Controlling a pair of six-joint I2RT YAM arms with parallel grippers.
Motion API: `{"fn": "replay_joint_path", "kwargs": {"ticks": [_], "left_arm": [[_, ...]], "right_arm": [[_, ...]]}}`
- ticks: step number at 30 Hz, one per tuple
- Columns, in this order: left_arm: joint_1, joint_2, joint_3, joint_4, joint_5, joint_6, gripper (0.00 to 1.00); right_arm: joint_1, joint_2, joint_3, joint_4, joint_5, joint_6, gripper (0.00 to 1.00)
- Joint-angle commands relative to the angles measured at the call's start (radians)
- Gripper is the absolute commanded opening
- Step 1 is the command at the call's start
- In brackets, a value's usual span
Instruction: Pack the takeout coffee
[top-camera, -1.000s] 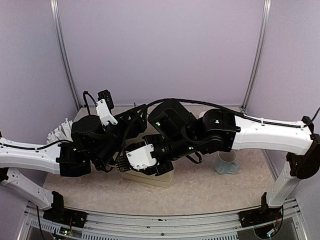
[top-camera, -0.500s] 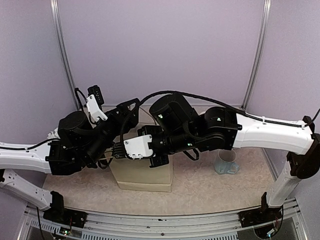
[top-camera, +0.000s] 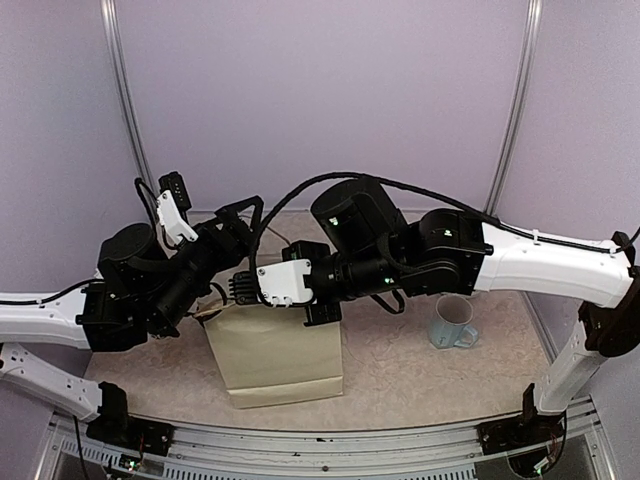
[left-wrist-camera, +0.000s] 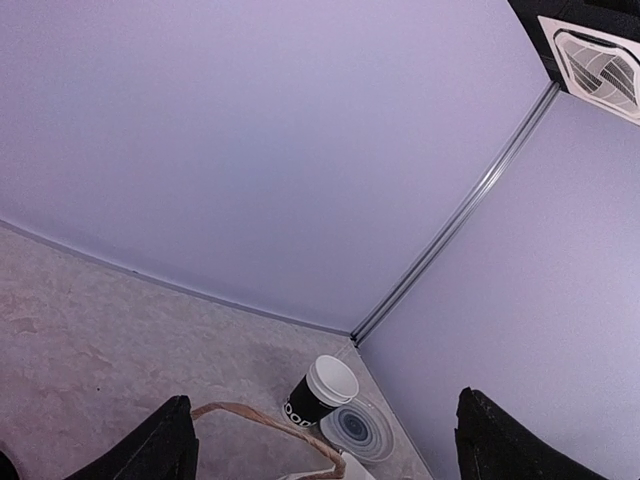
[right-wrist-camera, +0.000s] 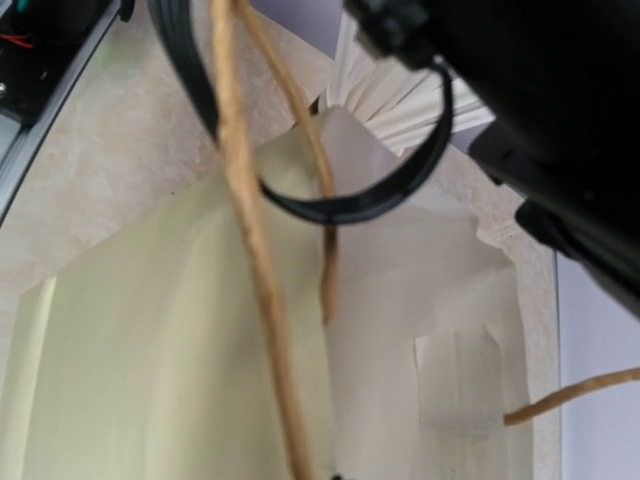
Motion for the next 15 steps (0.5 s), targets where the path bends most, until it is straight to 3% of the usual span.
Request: {"fn": "replay_joint_path", "kwargs": {"ticks": [1,5,15], "left_arm": [[0.004,-0.036,-0.017,-0.022,-0.030,-0.007,0.87],[0.010,-0.016,-0.019,0.080,-0.064,0.048,0.86],[0.065,0.152,0.038,0.244,-0.062,0.189,0.86]], "right_arm": [[-0.022,-0.025,-0.012,-0.039,-0.013,-0.009,0.00],[-0.007,-0.023,-0.001,-0.091,-0.096,-0.039,0.00],[0.016,-0.036,-0.037,-0.097,-0.071,-0.076,0.00]]}}
